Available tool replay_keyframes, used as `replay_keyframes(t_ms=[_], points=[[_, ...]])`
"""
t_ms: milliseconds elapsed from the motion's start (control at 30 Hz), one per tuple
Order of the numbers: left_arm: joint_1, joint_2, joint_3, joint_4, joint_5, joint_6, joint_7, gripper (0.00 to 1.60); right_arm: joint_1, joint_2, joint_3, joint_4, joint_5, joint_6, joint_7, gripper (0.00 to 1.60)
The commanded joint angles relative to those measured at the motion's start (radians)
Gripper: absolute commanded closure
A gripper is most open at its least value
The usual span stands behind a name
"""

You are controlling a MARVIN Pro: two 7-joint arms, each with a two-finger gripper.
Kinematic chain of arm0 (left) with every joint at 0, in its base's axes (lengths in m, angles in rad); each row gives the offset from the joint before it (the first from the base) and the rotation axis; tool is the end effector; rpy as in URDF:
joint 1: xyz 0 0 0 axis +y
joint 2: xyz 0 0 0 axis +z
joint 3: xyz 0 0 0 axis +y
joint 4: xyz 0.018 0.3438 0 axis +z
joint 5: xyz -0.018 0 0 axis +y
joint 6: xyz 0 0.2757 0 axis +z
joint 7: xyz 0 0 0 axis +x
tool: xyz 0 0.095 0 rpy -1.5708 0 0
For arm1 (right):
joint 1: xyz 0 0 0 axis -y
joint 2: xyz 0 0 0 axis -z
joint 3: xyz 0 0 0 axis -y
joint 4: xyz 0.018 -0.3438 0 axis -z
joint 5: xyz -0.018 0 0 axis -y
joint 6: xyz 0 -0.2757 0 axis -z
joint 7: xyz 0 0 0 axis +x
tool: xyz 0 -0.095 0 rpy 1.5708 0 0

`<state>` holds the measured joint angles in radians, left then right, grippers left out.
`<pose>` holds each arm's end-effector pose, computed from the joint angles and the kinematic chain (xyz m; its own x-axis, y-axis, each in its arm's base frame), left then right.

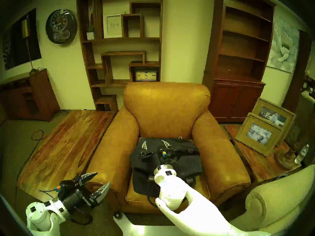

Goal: Open a bag with a zipper

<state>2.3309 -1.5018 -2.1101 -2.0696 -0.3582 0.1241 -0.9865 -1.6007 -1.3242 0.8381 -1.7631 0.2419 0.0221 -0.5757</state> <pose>0.0955 0.1029 -0.3351 0.2693 0.0654 0.9608 -0.4973 -0.8450 0.1969 0.2999 0.1310 -0.3591 0.0682 -0.0453 0.9966 0.1748 -0.9830 -0.0566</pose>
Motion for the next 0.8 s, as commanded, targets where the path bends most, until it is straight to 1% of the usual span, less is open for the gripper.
replay_keyframes(t_ms=[0,33,67,200,267,367,467,533,600,767], points=[[-0.001,-0.001,0.000,-0.011,-0.002,-0.001,0.000,0.00,-0.103,0.115,0.094,-0.116,-0.019,-0.027,-0.085,0.00],[-0.001,-0.002,0.000,-0.011,-0.002,-0.001,-0.001,0.00,-0.116,0.129,0.105,-0.132,-0.018,-0.029,-0.092,0.00],[-0.002,-0.002,-0.001,-0.011,-0.001,-0.001,-0.001,0.00,-0.122,0.131,0.115,-0.130,-0.018,-0.031,-0.099,0.00],[-0.002,-0.002,-0.001,-0.011,-0.001,-0.001,-0.002,0.00,-0.173,0.173,0.153,-0.191,-0.021,-0.034,-0.128,0.00],[-0.002,-0.003,-0.001,-0.011,-0.001,-0.001,-0.003,0.00,-0.195,0.185,0.166,-0.212,-0.018,-0.037,-0.136,0.00],[-0.003,-0.003,-0.002,-0.011,0.000,-0.001,-0.004,0.00,-0.244,0.223,0.177,-0.248,-0.022,-0.030,-0.149,0.00],[-0.003,-0.004,-0.002,-0.011,0.000,-0.001,-0.005,0.00,-0.288,0.269,0.169,-0.294,-0.021,-0.020,-0.156,0.00],[-0.003,-0.004,-0.002,-0.011,0.000,-0.001,-0.005,0.00,-0.307,0.295,0.150,-0.312,-0.024,-0.011,-0.152,0.00],[-0.003,-0.005,-0.003,-0.012,0.001,-0.001,-0.006,0.00,-0.340,0.326,0.145,-0.332,-0.020,-0.012,-0.155,0.00],[-0.004,-0.006,-0.003,-0.012,0.001,-0.001,-0.007,0.00,-0.398,0.383,0.134,-0.344,-0.017,0.002,-0.154,0.00]])
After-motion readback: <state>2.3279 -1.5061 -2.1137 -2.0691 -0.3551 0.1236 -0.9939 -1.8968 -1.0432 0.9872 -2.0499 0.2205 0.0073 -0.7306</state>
